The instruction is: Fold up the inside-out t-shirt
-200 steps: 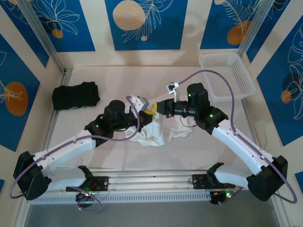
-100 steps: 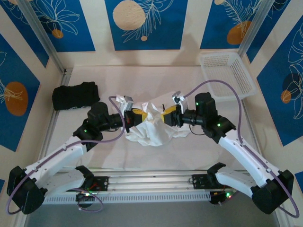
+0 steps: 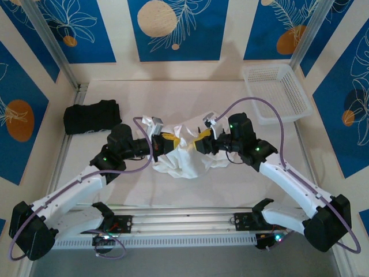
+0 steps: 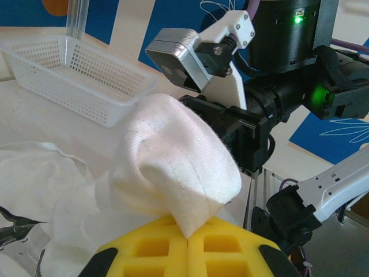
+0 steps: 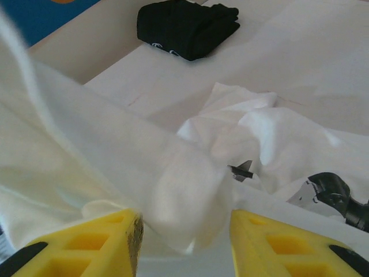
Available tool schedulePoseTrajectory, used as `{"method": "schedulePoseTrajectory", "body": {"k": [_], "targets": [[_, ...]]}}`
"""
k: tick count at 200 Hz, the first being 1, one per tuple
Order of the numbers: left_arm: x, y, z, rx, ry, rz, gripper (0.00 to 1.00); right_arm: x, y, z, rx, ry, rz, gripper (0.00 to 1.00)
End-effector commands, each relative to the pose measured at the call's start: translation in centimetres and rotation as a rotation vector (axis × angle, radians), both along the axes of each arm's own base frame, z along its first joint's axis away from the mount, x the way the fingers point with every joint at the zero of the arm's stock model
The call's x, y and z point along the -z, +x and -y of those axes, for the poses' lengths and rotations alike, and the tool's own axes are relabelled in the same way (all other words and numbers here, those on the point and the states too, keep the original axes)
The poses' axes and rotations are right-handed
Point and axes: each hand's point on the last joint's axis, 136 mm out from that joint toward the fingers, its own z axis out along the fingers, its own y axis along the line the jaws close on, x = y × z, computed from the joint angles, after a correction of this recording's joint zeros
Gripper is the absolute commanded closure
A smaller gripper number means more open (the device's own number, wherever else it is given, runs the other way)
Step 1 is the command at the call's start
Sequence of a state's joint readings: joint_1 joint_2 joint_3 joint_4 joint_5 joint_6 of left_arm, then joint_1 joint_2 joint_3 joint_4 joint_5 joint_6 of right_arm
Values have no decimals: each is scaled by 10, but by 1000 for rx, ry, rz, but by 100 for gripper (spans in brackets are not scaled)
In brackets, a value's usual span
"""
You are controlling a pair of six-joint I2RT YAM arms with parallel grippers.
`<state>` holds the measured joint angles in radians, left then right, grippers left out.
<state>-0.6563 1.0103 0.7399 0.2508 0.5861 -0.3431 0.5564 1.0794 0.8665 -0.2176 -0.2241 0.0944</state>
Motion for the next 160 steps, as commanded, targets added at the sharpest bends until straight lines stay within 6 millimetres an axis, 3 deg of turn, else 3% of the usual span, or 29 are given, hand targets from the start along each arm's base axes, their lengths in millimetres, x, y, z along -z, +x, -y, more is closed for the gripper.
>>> {"method": "schedulePoseTrajectory", "body": {"k": [1, 40, 80, 118, 160], "targets": [[-7, -2, -1, 22, -27, 16, 100, -22, 12, -1, 22, 5, 94, 55], [-5, -2, -1, 23, -23, 12, 100, -29, 13, -4, 13, 16, 105, 56], [-4, 1, -8, -2, -22, 11, 100, -49, 0, -4, -43, 93, 60, 100], [-11, 2, -22, -24, -62, 7, 100, -80, -11, 21, -14, 154, -36, 100], [-10, 3, -29, -27, -84, -21, 100, -89, -13, 38, 27, 156, -140, 100]]}}
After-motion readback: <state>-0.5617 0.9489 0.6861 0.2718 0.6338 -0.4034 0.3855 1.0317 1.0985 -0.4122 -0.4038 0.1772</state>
